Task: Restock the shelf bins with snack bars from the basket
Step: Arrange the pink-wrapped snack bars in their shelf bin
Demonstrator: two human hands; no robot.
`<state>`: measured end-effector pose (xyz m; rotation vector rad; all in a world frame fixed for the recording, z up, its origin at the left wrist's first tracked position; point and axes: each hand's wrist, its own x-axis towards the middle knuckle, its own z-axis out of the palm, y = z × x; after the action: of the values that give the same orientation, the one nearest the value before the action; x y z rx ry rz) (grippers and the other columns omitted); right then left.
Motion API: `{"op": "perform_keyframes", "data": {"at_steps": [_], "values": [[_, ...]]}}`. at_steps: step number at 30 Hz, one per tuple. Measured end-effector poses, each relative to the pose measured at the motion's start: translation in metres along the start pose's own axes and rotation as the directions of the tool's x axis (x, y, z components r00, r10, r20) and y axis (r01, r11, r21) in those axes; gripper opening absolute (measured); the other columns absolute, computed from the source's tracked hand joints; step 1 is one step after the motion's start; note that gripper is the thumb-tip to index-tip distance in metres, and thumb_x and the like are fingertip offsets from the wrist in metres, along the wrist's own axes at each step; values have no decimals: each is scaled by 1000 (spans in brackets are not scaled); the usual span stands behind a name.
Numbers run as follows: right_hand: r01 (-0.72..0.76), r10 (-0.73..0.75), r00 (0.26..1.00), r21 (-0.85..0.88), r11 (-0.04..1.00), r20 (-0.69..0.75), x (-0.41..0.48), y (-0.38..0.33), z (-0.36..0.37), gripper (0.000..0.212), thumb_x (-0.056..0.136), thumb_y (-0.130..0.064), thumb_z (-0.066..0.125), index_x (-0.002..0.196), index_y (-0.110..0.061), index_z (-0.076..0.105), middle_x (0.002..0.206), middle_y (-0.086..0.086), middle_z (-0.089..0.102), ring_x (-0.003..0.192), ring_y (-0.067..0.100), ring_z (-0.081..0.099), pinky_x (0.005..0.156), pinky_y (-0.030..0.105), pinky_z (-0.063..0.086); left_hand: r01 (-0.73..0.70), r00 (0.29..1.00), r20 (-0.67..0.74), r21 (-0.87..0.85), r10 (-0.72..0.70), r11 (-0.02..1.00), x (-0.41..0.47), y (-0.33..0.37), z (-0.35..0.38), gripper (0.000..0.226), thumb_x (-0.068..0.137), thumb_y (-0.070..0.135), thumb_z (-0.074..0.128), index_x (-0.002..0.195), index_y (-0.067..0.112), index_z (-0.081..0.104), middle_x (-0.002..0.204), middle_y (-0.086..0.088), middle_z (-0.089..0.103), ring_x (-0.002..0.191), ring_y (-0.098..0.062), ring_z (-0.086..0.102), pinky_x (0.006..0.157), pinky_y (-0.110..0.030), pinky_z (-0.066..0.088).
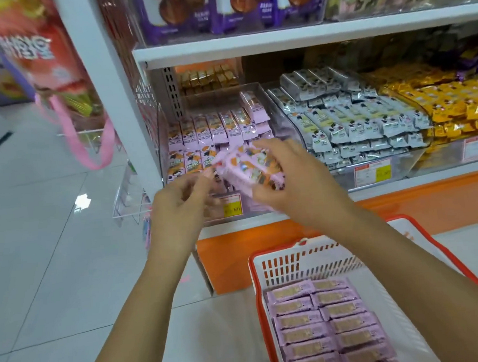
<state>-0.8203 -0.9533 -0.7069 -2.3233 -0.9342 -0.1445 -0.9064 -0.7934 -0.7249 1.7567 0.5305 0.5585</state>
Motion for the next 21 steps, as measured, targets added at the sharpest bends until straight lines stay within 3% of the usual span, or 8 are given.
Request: {"op": "perform_keyframes", "data": {"at_steps": [3, 5, 9, 12, 17, 21], "values": [[-159, 158, 987, -26, 987, -37, 33, 0, 9, 55, 85, -38, 59, 135, -24, 42, 121, 8, 48, 101, 25, 55, 81, 39, 51, -219, 951, -128, 367, 282, 904, 0, -4, -11, 25, 94, 24, 56, 116, 19, 65, 107, 4, 68, 93, -4, 62, 83, -11, 45], [-241, 241, 971, -118, 963, -15, 53, 0, 23, 56, 86, -43, 57, 134, -20, 41, 126, 13, 46, 103, 31, 55, 79, 38, 51, -281, 932, -49, 529, 359, 801, 5, -12, -14, 36, 94, 19, 54, 130, 13, 56, 131, -5, 57, 118, -18, 53, 97, -20, 35], [-281, 277, 960, -191, 941, -46, 68, -3, 54, 58, 87, -45, 57, 133, -13, 43, 131, 17, 38, 109, 36, 50, 75, 37, 42, -328, 930, 123, 706, 347, 627, 14, -25, -7, 57, 93, 22, 54, 143, 3, 35, 151, -14, 33, 141, -27, 25, 113, -25, 15], [-213, 199, 975, -152, 965, -101, 62, -1, 72, 52, 93, -45, 51, 136, -15, 44, 130, 17, 39, 115, 35, 45, 85, 38, 42, -333, 933, 188, 772, 306, 542, 15, -28, -3, 67, 95, 34, 49, 148, 1, 23, 156, -15, 22, 146, -27, 12, 117, -28, 4], [-143, 140, 976, -5, 990, -166, 59, 10, 80, 45, 98, -38, 47, 135, -12, 48, 133, 16, 39, 118, 31, 47, 94, 39, 44, -323, 939, 229, 840, 255, 436, 12, -26, 3, 71, 96, 41, 43, 148, 0, 18, 156, -18, 20, 145, -30, 14, 120, -36, 5], [-132, 118, 975, -62, 989, -189, 68, 16, 81, 47, 99, -42, 42, 132, -10, 50, 135, 14, 39, 115, 29, 50, 88, 39, 45, -321, 940, 224, 834, 257, 449, 11, -25, 9, 71, 96, 38, 46, 148, -2, 18, 155, -20, 20, 145, -32, 15, 118, -34, 5]]}}
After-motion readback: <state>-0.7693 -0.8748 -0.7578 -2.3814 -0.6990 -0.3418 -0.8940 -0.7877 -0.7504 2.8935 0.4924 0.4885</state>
